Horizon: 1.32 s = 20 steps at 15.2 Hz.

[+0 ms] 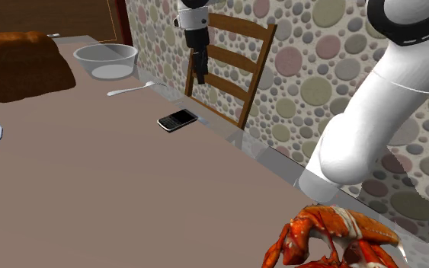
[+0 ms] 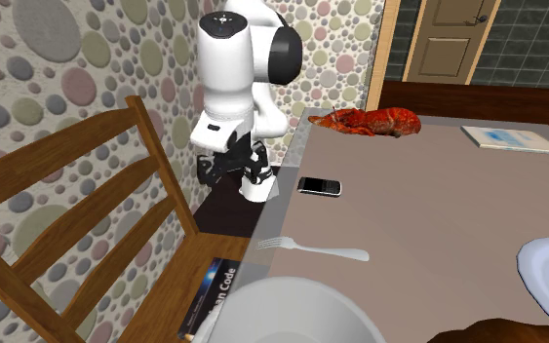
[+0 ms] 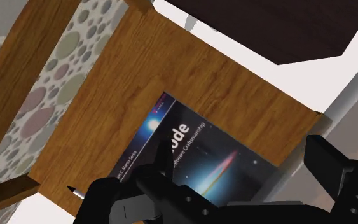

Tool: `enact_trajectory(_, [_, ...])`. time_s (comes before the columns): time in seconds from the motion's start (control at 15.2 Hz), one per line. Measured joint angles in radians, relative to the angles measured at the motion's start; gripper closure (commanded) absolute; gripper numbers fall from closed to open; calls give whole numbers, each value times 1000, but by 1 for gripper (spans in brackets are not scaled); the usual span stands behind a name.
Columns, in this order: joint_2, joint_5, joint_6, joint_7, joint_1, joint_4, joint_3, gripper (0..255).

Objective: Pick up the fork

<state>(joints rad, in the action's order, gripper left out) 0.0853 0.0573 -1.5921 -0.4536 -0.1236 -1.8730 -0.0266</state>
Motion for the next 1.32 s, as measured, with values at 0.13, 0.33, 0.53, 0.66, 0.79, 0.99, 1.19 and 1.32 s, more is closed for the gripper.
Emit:
enact_trajectory(0.13, [-75, -6, 1, -49, -12, 82, 9, 0])
enact_trajectory(0.33, [-187, -13, 27, -122, -28, 229, 26, 0])
enact_trajectory(0.53, [-275, -17, 49, -186, -46, 347, 49, 0])
enact_trajectory(0.66, [-353, -16, 77, -234, -56, 459, 62, 0])
enact_trajectory(0.79, [-427, -15, 109, -271, -72, 570, 80, 0])
enact_trajectory(0.99, [-524, -9, 155, -323, -94, 720, 102, 0])
enact_trajectory(1.19, [-541, -9, 134, -333, -98, 717, 107, 0])
enact_trajectory(1.32, [-536, -9, 105, -334, -97, 684, 107, 0])
